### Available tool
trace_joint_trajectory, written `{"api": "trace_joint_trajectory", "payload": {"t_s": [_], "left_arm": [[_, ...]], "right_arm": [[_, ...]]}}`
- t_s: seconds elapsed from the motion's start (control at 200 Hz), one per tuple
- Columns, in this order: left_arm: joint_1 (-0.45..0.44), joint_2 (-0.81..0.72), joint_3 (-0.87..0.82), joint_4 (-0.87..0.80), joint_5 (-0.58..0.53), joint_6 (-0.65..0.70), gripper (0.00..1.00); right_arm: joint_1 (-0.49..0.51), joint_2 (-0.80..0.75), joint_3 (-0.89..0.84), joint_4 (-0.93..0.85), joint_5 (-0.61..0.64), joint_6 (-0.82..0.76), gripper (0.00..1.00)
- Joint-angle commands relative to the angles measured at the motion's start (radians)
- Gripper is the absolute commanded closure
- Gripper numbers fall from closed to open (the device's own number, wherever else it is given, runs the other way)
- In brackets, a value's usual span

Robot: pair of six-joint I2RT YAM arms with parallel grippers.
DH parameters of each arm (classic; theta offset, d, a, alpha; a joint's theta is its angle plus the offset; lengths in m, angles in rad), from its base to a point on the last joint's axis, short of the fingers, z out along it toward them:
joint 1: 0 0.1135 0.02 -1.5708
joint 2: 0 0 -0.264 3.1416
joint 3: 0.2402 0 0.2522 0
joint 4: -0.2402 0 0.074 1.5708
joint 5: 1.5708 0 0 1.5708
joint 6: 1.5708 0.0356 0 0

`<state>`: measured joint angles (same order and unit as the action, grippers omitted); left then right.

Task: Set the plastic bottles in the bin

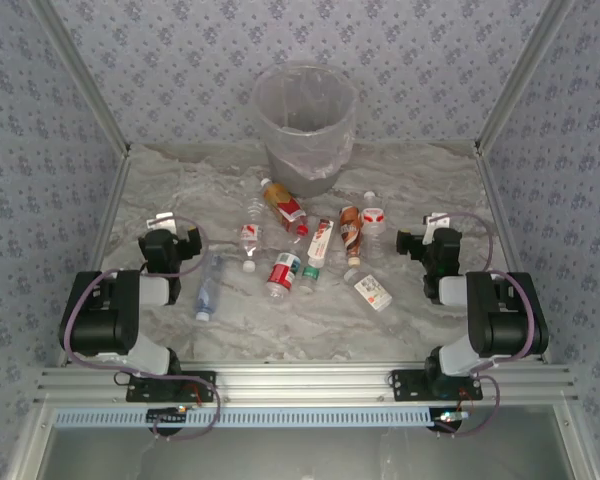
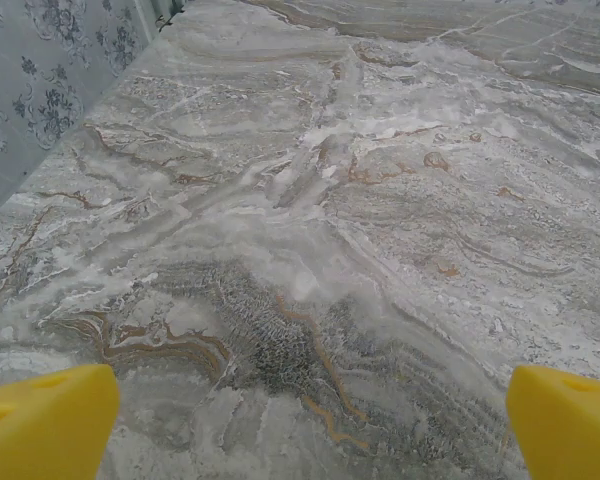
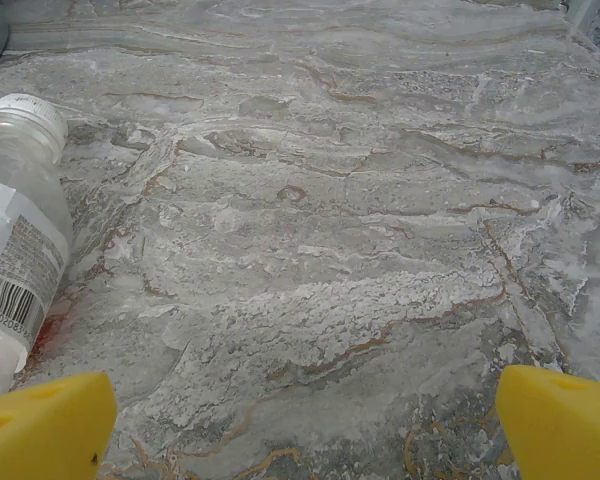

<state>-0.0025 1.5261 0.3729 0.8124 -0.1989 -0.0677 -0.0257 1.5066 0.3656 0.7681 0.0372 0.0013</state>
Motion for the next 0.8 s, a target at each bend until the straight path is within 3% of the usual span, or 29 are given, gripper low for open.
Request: {"api": "trace_joint_trajectory", "payload": {"t_s": [0.0, 0.795], "left_arm": [[-0.007, 0.006, 0.024, 0.031, -0.007, 0.010, 0.00], [-0.001, 0.006, 0.023, 0.031, 0.007, 0.009, 0.01]], "right_arm": [[-0.006, 0.012, 0.028, 0.027, 0.012, -0.017, 0.00], [-0.006, 0.012, 0.029, 0.027, 0.011, -0.017, 0.00]]}}
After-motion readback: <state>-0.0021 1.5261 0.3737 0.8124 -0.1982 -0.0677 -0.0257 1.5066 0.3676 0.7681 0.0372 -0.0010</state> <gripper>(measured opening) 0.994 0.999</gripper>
